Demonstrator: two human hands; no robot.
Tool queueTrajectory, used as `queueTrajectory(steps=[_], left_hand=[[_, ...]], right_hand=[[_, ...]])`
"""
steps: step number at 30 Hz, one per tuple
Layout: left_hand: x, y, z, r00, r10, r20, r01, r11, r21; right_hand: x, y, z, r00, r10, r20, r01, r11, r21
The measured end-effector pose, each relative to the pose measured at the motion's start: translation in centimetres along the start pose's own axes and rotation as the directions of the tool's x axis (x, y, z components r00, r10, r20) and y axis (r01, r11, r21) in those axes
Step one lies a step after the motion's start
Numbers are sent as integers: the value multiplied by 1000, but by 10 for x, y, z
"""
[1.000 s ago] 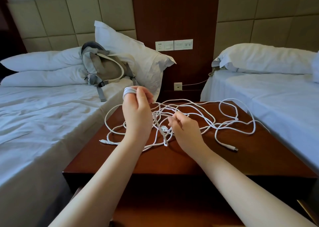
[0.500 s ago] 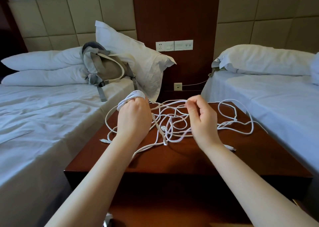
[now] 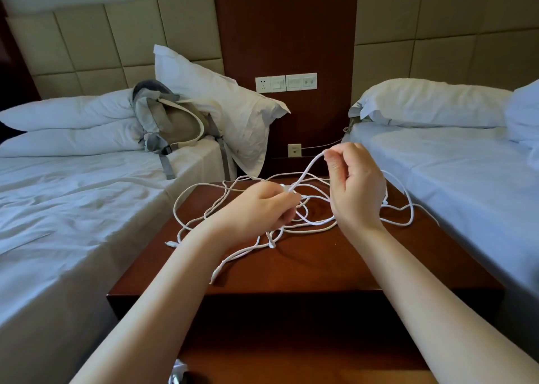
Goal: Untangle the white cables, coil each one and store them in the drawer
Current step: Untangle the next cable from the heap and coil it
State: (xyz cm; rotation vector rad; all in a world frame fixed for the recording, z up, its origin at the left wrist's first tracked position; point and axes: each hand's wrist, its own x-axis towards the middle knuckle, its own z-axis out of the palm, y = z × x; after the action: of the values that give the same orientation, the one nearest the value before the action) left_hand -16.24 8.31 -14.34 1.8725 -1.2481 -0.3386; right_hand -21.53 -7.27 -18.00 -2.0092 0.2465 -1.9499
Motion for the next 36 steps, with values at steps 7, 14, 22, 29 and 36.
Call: queueTrajectory(steps=[7,14,22,29,36], left_hand=[[1,-1,2,943,212,256,13,746,-666],[5,-3,-10,961,243,-131,-215,361,-907],[10,-21,-31,629,-62,-775,-533,692,-488],[17,-35,-12,519,287,-805,-48,950,308],[12,-23,-3,801,131,-585,165,890,426]], right_hand=[[-17,-1,5,952,18,305,-56,992,116],[-38,-24,12,778,-91,622,-24,985,173],[-36,-18,9,713,-61,698,-86,981,174],[-20,-15,8,830,-30,557,-178,932,315],[-7,-12,7,903,-68,424,-74,948,310]])
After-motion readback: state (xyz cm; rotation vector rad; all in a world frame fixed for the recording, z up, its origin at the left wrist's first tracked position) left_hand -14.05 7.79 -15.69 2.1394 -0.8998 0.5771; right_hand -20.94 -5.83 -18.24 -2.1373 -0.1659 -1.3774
